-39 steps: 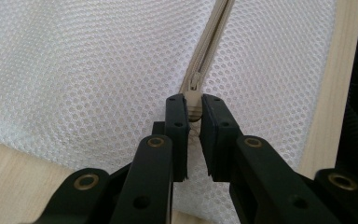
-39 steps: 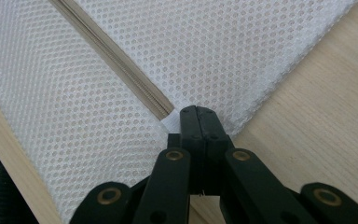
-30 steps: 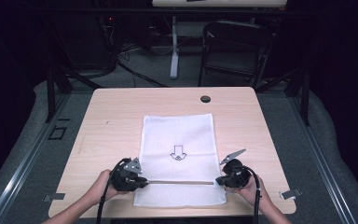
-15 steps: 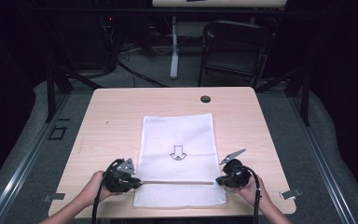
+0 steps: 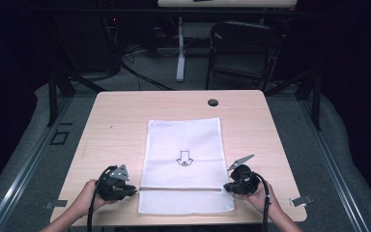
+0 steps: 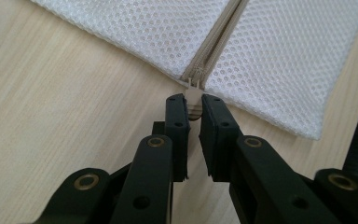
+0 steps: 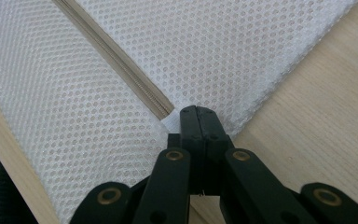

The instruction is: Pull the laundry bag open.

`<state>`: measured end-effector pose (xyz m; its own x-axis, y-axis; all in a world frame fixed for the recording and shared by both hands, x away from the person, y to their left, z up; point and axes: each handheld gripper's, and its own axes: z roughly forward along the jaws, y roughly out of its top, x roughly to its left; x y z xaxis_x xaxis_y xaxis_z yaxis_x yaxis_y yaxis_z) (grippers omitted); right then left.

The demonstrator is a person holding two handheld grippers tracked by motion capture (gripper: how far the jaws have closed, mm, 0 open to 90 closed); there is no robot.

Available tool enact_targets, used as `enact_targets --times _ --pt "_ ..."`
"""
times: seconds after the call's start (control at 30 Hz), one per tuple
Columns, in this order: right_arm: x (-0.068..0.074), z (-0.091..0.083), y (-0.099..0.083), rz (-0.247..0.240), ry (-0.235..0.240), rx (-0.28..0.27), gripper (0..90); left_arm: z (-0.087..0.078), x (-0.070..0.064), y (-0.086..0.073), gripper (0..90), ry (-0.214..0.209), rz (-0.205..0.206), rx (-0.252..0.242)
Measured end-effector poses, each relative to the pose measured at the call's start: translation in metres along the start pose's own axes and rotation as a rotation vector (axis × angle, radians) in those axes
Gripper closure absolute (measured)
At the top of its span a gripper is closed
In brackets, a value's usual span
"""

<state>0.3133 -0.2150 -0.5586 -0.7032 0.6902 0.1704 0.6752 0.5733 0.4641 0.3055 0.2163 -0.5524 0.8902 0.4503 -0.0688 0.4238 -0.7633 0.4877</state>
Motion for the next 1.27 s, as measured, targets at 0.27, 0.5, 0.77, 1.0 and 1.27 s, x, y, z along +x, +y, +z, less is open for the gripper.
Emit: enact_targets --times 0.27,0.5,0.77,1.0,1.27 --pt "0.003 -0.001 -0.001 -0.075 -0.032 0.002 90.0 -0.001 0.003 -0.006 81.5 -0.035 -0.037 -0.049" --pt "0.009 -0.008 0.004 -0.123 -0.042 -0.034 72.3 -0.014 0.005 -0.014 48.4 -0.018 -0.106 -0.118" --pt "0.006 -0.031 0.002 -0.061 -0.100 -0.025 27.5 -0.041 0.006 -0.020 14.6 0.090 -0.226 -0.137" --pt "-0.006 -0.051 -0.015 0.010 -0.155 -0.043 6.9 -0.053 -0.006 -0.022 7.4 0.168 -0.270 -0.063" --pt "-0.015 -0.058 -0.037 0.047 -0.193 -0.045 0.0 -0.048 -0.004 -0.024 3.9 0.173 -0.293 -0.054"
